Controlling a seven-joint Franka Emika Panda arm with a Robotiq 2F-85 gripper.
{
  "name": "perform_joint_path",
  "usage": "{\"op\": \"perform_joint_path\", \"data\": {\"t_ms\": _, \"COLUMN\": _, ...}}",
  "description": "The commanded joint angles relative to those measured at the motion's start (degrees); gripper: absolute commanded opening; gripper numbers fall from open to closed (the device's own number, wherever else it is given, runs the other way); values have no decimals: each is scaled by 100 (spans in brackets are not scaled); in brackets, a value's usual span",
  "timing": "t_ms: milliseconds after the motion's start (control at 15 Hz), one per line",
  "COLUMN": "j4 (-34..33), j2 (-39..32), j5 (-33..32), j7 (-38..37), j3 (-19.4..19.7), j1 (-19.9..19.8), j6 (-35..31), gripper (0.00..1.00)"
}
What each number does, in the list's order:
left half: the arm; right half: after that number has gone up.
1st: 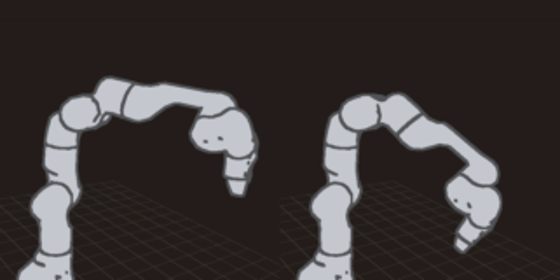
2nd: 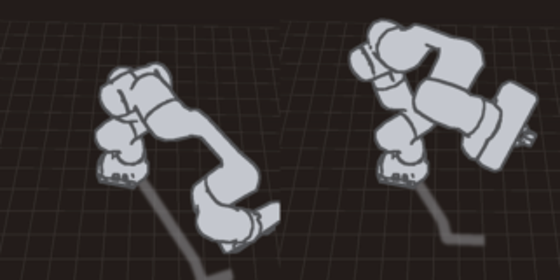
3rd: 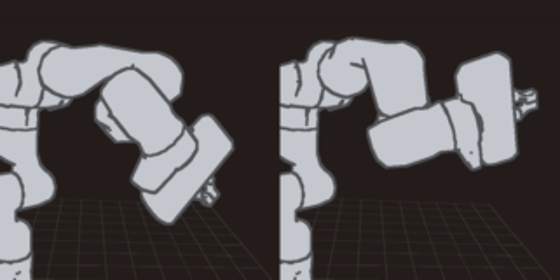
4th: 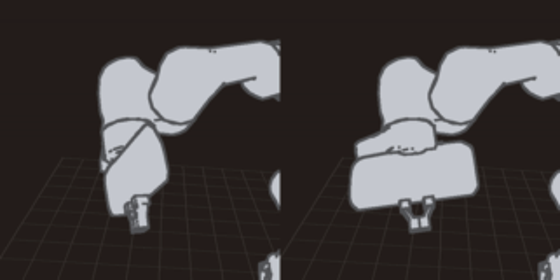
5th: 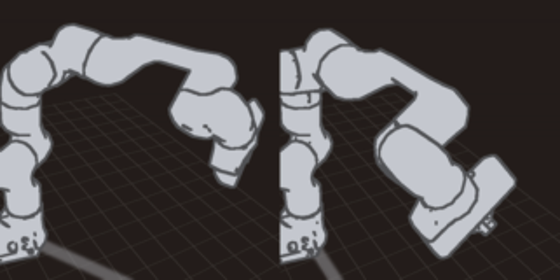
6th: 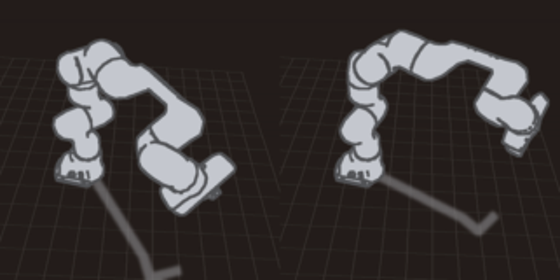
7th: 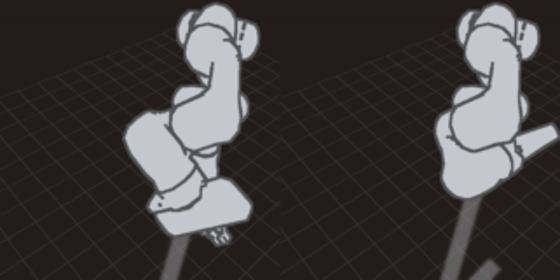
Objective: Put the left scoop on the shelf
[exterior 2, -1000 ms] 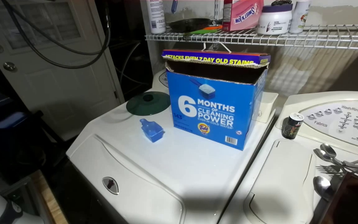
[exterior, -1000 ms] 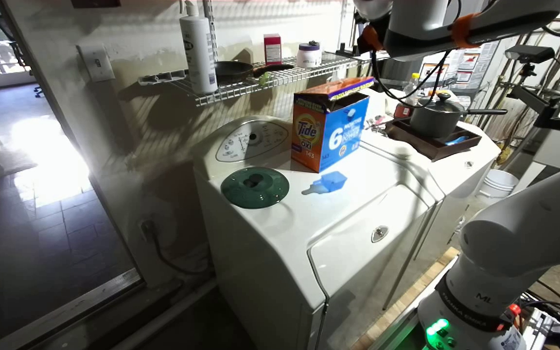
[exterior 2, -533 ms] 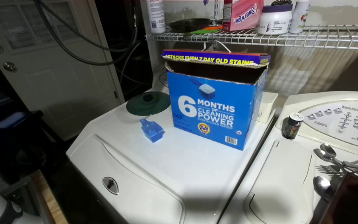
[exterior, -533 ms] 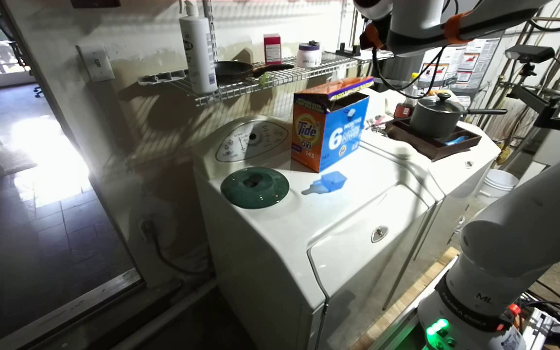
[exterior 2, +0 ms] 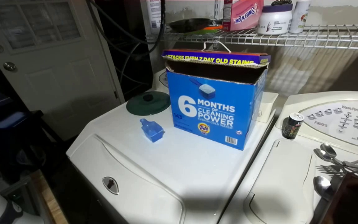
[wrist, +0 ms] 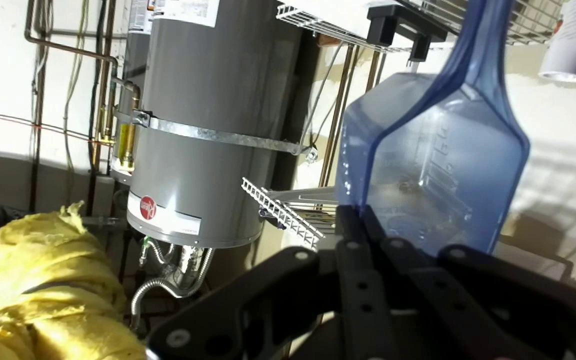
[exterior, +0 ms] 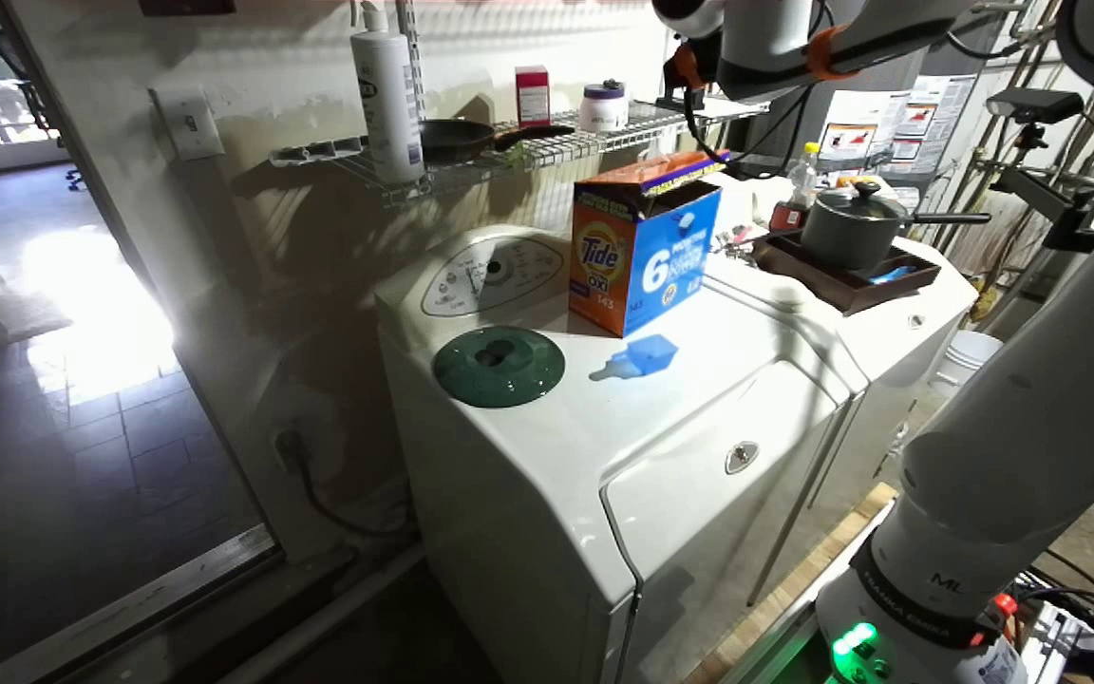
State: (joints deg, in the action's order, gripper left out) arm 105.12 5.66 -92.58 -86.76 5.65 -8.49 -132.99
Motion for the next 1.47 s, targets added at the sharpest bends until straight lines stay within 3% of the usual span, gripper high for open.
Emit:
{"op": "perform_joint_path", "data": {"t_ms": 0, "j4": -960, "j2": -802, "j5": -119, "j7": -306, "j3": 84, "j1": 55, "j6": -192, "gripper": 1}}
{"op": "perform_joint_path", "data": {"t_ms": 533, "j4": -2332, "j2": -2088, "j5": 262, "j7": -445, "j3": -47, "j1": 114, "j6": -130, "gripper": 1}}
{"op": "perform_joint_path", "data": {"t_ms": 600, "j4": -1765, "j2": -1671, "j5": 104, "j7": -352, "j3": 3, "j1": 98, "j6": -119, "gripper": 1}}
{"op": "perform_joint_path", "data": {"t_ms": 1400, "j4": -2087, "j2": -1994, "j5": 40, "j7": -553, "j3": -47, "j1": 212, "j6": -70, "gripper": 1}}
